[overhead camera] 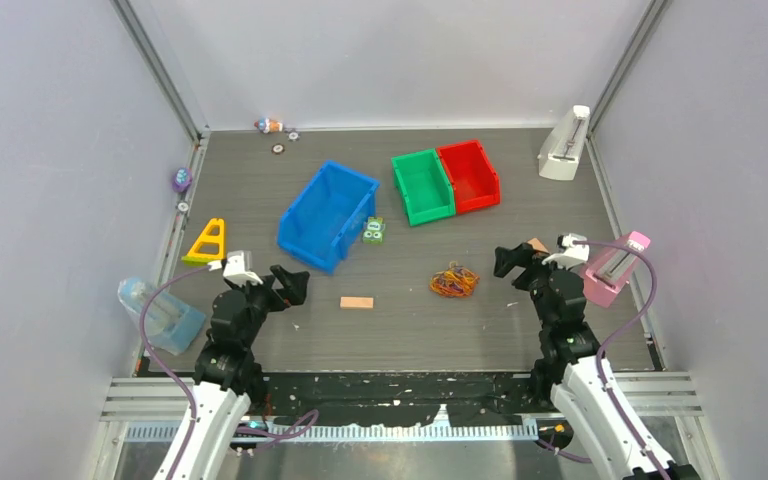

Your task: Untangle the cables

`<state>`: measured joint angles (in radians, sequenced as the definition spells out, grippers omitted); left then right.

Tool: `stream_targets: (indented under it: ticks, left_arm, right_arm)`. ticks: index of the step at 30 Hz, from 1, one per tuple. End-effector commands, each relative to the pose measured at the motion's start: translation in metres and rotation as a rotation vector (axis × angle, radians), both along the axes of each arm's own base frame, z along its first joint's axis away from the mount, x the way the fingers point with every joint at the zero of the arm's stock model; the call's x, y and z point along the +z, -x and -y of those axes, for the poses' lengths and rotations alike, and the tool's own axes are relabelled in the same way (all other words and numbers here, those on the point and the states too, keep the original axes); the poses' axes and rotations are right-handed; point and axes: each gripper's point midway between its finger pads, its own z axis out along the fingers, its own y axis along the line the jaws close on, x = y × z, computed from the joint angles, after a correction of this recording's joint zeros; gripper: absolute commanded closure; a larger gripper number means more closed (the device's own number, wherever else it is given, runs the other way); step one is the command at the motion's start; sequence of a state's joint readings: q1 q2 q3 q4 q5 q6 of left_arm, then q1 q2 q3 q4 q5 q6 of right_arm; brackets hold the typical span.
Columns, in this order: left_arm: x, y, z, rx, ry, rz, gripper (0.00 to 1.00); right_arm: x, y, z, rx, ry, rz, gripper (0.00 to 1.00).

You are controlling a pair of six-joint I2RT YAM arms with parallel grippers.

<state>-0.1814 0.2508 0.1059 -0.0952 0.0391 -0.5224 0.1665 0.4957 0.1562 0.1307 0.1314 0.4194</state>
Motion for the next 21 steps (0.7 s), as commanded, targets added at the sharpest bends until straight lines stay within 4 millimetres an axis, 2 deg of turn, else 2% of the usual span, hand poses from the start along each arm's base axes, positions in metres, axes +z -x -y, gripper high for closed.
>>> stream_targets:
  ticks: [1, 6, 7, 8, 9, 10, 11, 13, 17, 21]
  left_arm:
    - [0.029, -0.002, 0.009, -0.051, 0.012, 0.089, 0.01]
    - [0.051, 0.006, 0.03, -0.189, 0.013, 0.22, 0.01]
    - [0.058, 0.01, 0.04, -0.247, 0.01, 0.268, 0.01]
    - [0.061, 0.013, 0.047, -0.29, 0.004, 0.301, 0.01]
    - [0.061, 0.014, 0.049, -0.292, 0.0, 0.308, 0.01]
    - [0.061, 0.014, 0.052, -0.296, -0.008, 0.309, 0.01]
    - [0.062, 0.015, 0.056, -0.308, -0.016, 0.313, 0.01]
    - [0.062, 0.017, 0.067, -0.348, -0.038, 0.307, 0.01]
    - [0.055, 0.02, 0.094, -0.445, -0.11, 0.259, 0.01]
    - [0.053, 0.027, 0.117, -0.545, -0.141, 0.251, 0.01]
  right_arm:
    - [0.013, -0.004, -0.016, 0.099, 0.004, 0.069, 0.05]
    - [0.019, -0.001, -0.057, 0.338, -0.012, 0.101, 0.04]
    - [0.013, -0.002, -0.061, 0.361, -0.013, 0.074, 0.03]
    - [0.017, -0.002, -0.069, 0.403, -0.013, 0.084, 0.0]
    - [0.01, -0.003, -0.073, 0.422, -0.011, 0.054, 0.02]
    - [0.014, -0.002, -0.08, 0.457, -0.007, 0.061, 0.03]
    - [0.009, -0.003, -0.085, 0.475, -0.003, 0.044, 0.04]
    - [0.008, 0.001, -0.101, 0.534, 0.016, 0.034, 0.07]
    - [0.005, 0.003, -0.12, 0.588, 0.077, 0.001, 0.17]
    - [-0.009, -0.003, -0.124, 0.569, 0.121, -0.08, 0.3]
